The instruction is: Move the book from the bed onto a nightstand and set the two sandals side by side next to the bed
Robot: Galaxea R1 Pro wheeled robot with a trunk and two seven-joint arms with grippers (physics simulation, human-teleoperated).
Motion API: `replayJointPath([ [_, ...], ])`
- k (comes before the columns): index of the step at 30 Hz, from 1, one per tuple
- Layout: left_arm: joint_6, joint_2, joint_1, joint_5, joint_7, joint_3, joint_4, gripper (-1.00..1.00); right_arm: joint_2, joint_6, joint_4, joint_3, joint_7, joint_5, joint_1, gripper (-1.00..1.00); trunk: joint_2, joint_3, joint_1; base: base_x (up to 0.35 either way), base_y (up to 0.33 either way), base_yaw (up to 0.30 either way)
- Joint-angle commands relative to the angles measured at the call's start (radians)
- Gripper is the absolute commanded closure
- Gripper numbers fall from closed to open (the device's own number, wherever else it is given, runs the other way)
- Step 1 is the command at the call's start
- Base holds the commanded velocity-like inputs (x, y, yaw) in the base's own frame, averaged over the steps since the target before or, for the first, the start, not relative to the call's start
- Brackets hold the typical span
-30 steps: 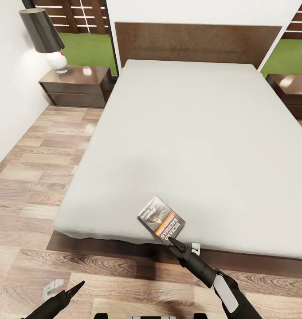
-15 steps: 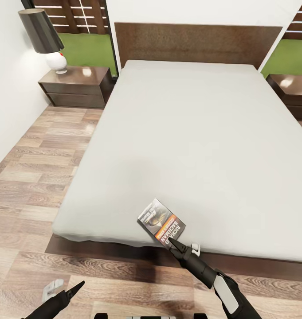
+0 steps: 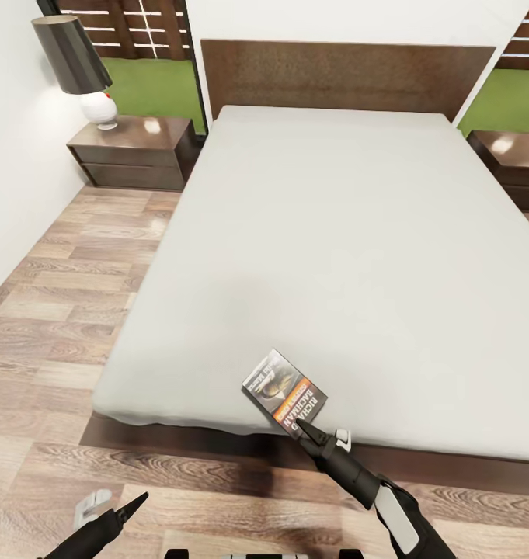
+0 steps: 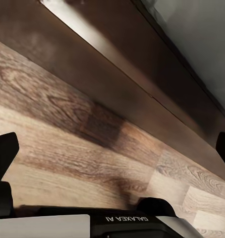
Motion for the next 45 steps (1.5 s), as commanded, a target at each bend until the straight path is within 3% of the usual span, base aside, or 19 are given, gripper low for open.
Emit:
replayJointPath([
  [1, 0.01, 0.0, -0.001, 0.008, -0.004, 0.001, 0.001, -1.0, 0.001, 0.008, 0.0, -0.003, 0.0, -0.001, -0.014, -1.0, 0.0, 0.0, 0.0, 0.113, 0.116, 0.0],
  [22, 0.009, 0.0, -0.001, 0.008, -0.004, 0.001, 0.001, -1.0, 0.001, 0.008, 0.0, -0.003, -0.003, -0.001, -0.014, -1.0, 0.0, 0.0, 0.0, 0.012, 0.012, 0.0],
  [23, 0.009, 0.0, -0.001, 0.008, -0.004, 0.001, 0.001, -1.0, 0.001, 0.009, 0.0, -0.003, -0.003, -0.001, -0.014, 1.0, 0.0, 0.0, 0.0, 0.0, 0.0, 0.0],
  [38, 0.009, 0.0, -0.001, 0.008, -0.004, 0.001, 0.001, -1.0, 0.001, 0.01, 0.0, -0.003, -0.003, -0.002, -0.014, 1.0, 0.0, 0.0, 0.0, 0.0, 0.0, 0.0],
  [45, 0.011, 0.0, -0.001, 0.008, -0.004, 0.0, 0.001, -1.0, 0.001, 0.01, 0.0, -0.003, -0.003, -0.001, -0.014, 1.0, 0.049, 0.022, -0.027, 0.0, 0.0, 0.0],
])
